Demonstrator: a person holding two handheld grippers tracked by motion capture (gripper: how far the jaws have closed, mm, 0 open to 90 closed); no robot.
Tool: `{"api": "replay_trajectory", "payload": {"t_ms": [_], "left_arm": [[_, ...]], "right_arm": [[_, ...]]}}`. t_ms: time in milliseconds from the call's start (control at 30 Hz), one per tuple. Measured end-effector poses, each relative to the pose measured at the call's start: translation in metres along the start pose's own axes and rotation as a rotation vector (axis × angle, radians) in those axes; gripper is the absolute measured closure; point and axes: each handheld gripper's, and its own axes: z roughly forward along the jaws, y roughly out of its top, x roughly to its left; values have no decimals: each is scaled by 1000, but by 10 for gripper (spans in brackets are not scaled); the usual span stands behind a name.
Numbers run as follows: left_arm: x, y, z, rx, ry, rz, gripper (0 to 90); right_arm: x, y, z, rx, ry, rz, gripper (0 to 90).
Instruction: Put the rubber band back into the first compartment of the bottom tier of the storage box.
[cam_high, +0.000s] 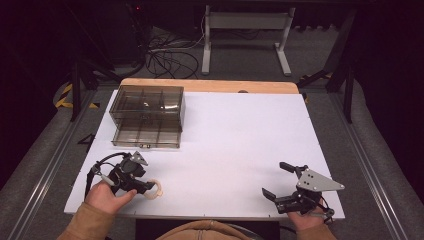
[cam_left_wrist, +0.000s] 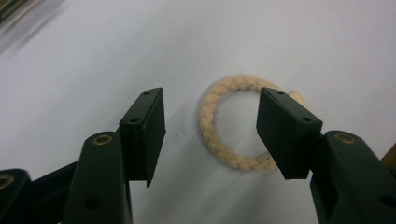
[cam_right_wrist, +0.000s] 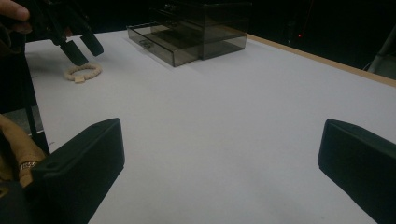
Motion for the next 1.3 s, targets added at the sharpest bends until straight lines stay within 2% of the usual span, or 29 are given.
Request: {"api": "replay_trajectory", "payload": {"t_ms": [167,433,533,567,767,867,1000,1300], "left_arm": [[0,0,1,12,-8,-3,447],[0,1,4,19,-23,2,534],[-1,1,5,19,-19,7,560],[-1,1,5,16,-17,10,597],[-2,1,7,55,6,39,709],[-3,1,9,71,19,44,750],[-4,1,9,65,33,39,821],[-4,2,5,54,36,37,844]], "right_arm": [[0,0,0,1,-1,-3,9],[0,0,0,-3,1,-3,9],[0,0,0,-1,1,-1,10],[0,0,0,0,1,-1,9],[0,0,0,1,1,-3,11],[0,0,0,1,1,-3,11],[0,0,0,1,1,-3,12],[0,0,0,0,0,-3,12]]}}
